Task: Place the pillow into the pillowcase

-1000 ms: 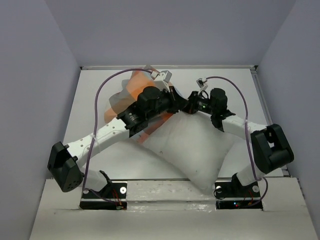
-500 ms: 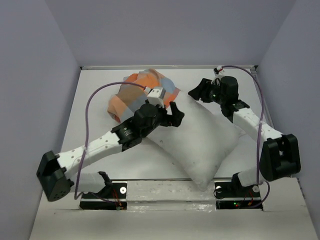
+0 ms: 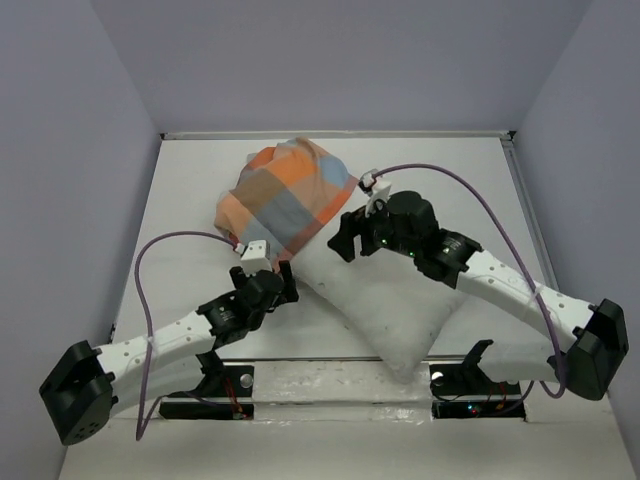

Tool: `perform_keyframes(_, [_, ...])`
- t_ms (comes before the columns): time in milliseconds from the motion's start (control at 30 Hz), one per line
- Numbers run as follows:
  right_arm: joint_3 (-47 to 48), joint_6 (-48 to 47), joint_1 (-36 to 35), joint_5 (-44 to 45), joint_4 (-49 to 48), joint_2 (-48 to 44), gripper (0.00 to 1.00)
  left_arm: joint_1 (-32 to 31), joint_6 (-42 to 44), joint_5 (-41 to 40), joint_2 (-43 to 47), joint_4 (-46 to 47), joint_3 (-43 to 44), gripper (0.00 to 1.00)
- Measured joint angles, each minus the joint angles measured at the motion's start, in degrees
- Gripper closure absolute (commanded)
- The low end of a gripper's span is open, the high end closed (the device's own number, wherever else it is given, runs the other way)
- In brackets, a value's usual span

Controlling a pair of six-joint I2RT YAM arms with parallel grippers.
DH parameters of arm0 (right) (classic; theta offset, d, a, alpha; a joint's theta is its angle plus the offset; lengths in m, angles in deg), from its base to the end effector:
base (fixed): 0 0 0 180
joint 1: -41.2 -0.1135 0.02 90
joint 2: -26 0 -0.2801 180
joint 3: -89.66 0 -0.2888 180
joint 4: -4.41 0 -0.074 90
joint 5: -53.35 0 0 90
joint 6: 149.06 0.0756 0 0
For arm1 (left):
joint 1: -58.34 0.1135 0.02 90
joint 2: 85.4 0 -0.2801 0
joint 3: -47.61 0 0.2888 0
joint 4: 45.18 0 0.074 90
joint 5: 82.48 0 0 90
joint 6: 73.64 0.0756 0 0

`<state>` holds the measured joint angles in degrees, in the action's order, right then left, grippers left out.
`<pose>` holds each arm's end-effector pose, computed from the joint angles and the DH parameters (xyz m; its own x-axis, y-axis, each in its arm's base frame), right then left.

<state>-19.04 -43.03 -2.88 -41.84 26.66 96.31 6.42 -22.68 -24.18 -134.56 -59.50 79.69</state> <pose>0.2492 0.2508 0.3281 -0.4584 -0.0611 -0.8867 -0.6521 0.7009 0.2889 0.1737 -0.1573 0.1685 -0.4972 -0.2344 -0.8354 0.1029 0.9401 -0.3250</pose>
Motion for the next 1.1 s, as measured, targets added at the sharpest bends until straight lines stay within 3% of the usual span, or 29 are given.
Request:
perform_keyframes(167, [0.83,-3.32,-9.40,8.74,3.26,3.06,0.11,6.16,1.51,0.24,-9.27,5.88,0.07,0.12])
perform_keyframes(267, [2.08,-5.22,-13.25,14.10,4.85,5.62,0.07,8.48,2.36,0.42,-11.72,8.31,0.15,0.56])
perform_keyframes(300, [2.78,-6.23,-14.58,16.96,5.33,6.95,0.07,9.16,2.58,0.52,-12.04,9.31,0.17,0.83])
perform_keyframes(367, [4.09,-7.30,-15.74,19.85,5.92,9.20,0.02,10.34,3.58,0.87,-12.15,11.17,0.44,1.00])
perform_keyframes(500, [7.82,-9.11,-17.92,27.10,6.84,16.28,0.00,10.95,5.55,2.16,-10.97,12.98,2.19,1.00])
perform_keyframes(600, [11.39,-9.88,-18.58,32.68,7.32,23.15,0.19,10.95,6.32,4.81,-7.28,13.18,4.22,1.00])
perform_keyframes(667, [14.51,-10.19,-18.93,36.39,7.28,28.98,0.74,11.04,6.80,7.17,-4.50,13.03,6.40,1.00])
perform_keyframes(733, [16.04,-9.86,-18.80,38.47,7.10,31.78,1.00,11.13,7.15,10.29,-3.02,12.28,8.61,1.00])
perform_keyframes(800, [15.47,-8.02,-17.59,37.64,5.29,31.41,1.00,11.08,7.58,13.90,-3.06,10.78,11.23,1.00])
perform_keyframes(900, [10.49,-4.50,-14.16,34.73,1.31,23.37,1.00,10.67,8.35,19.21,-4.83,8.44,16.22,1.00])
perform_keyframes(1100, [-4.04,-2.29,-10.36,36.65,-10.03,-5.09,1.00,8.37,9.68,31.19,-13.44,10.01,32.39,1.00])
